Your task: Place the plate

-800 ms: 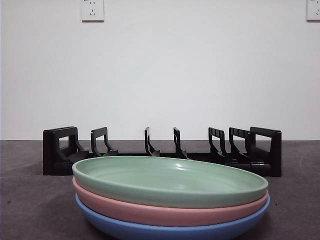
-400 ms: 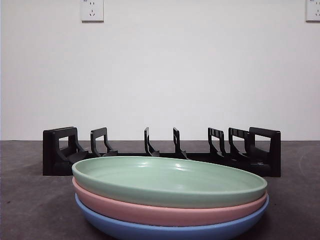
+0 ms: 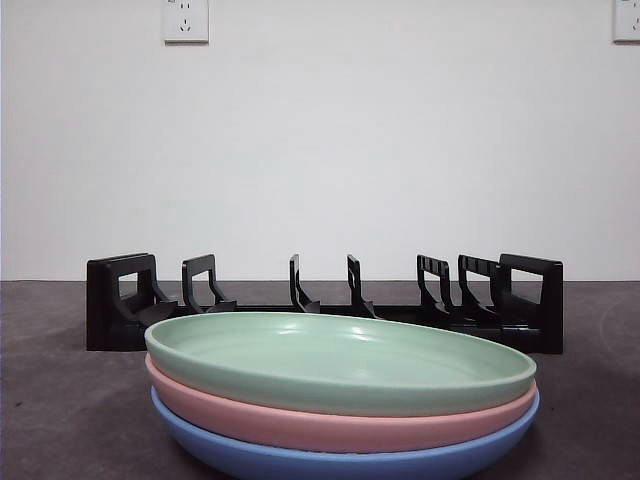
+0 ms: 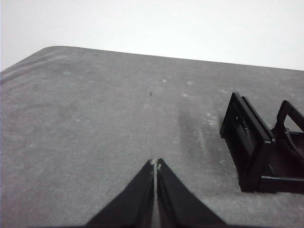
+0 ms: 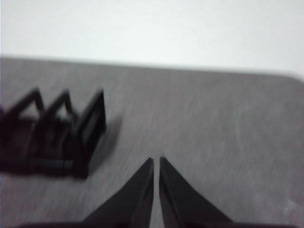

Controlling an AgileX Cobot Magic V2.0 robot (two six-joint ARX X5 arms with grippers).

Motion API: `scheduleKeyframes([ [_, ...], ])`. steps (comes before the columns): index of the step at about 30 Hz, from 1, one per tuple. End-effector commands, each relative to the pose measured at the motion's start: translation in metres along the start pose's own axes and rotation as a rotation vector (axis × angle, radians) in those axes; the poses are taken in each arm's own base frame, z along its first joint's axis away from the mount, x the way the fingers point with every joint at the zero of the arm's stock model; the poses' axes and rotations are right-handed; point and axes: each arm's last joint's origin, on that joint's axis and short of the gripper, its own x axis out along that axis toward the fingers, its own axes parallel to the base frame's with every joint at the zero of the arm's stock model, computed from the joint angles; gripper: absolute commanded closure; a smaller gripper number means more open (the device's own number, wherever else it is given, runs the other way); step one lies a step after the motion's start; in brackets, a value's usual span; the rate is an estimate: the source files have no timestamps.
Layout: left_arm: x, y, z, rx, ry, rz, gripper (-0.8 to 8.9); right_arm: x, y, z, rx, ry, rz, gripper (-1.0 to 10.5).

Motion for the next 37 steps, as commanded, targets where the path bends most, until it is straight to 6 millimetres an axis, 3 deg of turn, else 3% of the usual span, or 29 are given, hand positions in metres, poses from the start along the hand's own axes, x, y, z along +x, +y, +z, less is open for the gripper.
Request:
scheduleKeyframes([
  [1, 0.0018, 0.0004, -0.0051, -0.002, 0.007, 0.001, 8.06, 0.0003, -0.0006, 0.0006, 0.015, -0.018, -0.011, 9.3],
  [37, 0.0018, 0.0004, -0.0051, -0.002, 0.007, 0.001, 8.06, 0.0002, -0.0011, 0.0033, 0.016, -0.045, -0.023, 9.3],
])
